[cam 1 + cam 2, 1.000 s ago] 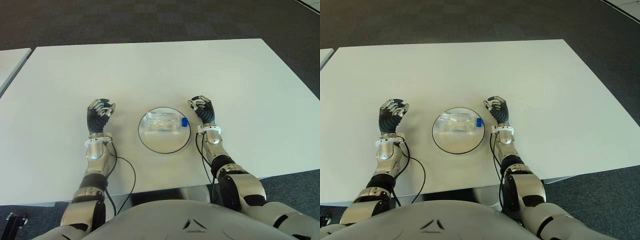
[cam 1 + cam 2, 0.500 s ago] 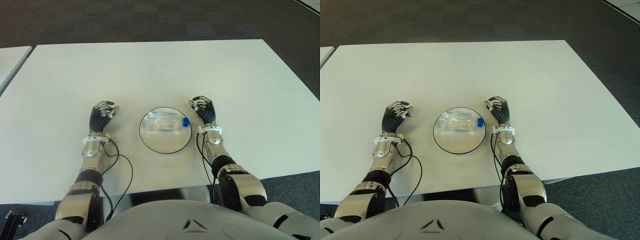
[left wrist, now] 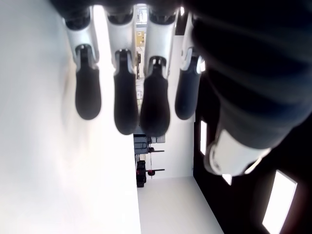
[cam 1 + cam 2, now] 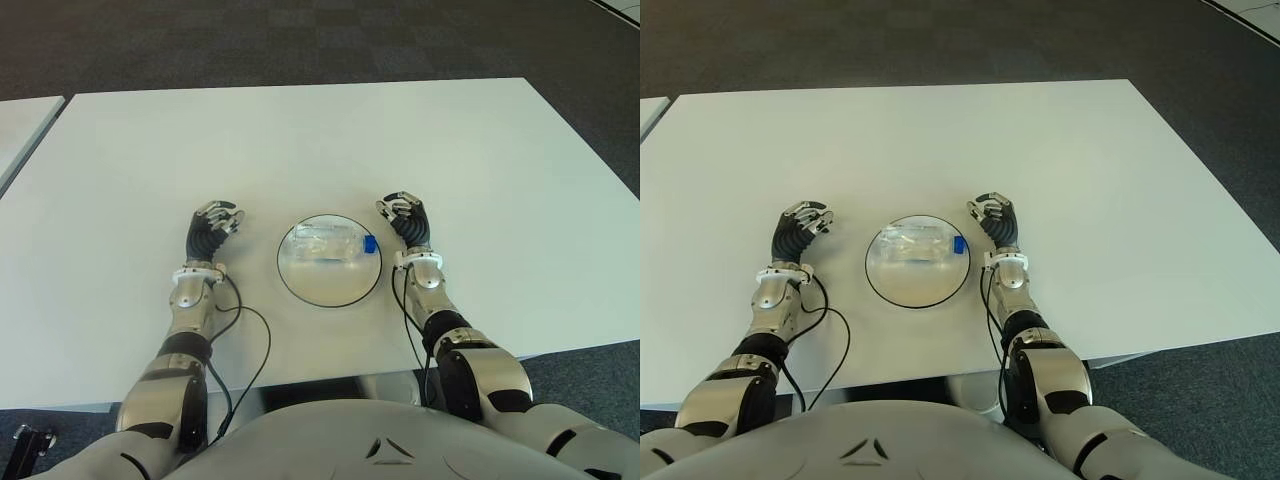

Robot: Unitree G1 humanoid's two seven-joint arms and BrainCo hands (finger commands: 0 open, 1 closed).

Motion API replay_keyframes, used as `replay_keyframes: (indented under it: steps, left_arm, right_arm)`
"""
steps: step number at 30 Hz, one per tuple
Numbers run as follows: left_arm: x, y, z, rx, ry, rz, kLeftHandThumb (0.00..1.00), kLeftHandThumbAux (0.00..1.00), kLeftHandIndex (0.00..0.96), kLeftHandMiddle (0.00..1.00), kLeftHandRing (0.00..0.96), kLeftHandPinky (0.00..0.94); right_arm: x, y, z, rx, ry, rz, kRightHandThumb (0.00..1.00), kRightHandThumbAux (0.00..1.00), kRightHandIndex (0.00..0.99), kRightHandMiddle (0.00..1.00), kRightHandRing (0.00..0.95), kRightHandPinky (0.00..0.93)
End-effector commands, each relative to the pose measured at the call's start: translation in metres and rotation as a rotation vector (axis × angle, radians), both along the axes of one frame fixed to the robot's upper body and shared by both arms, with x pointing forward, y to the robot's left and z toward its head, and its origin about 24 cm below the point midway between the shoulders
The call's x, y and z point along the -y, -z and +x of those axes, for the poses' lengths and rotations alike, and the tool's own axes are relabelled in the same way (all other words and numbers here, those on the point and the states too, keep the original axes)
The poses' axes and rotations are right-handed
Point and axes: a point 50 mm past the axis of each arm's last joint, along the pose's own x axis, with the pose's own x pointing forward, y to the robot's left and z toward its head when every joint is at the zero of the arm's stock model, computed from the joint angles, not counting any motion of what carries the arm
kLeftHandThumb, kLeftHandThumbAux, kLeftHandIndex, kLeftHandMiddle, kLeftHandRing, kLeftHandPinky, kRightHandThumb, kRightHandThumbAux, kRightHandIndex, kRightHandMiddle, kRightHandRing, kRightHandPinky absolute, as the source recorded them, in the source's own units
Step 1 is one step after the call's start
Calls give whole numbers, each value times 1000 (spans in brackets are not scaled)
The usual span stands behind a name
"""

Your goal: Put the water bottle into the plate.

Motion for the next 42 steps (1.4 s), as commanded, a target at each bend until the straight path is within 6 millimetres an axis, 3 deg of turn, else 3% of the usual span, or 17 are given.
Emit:
replay_keyframes:
  steps: [1, 42]
  left_arm:
    - [11, 18, -10, -98, 4, -25, 707, 714, 434, 678, 662, 633]
    - [23, 20, -11, -104, -53, -85, 709, 713, 435, 653, 633, 625]
  right_arm:
    - [1, 25, -18, -130, 25, 11, 737, 712, 440, 883, 876, 879]
    - [2, 26, -20, -132, 26, 9, 737, 712, 440, 880, 874, 878]
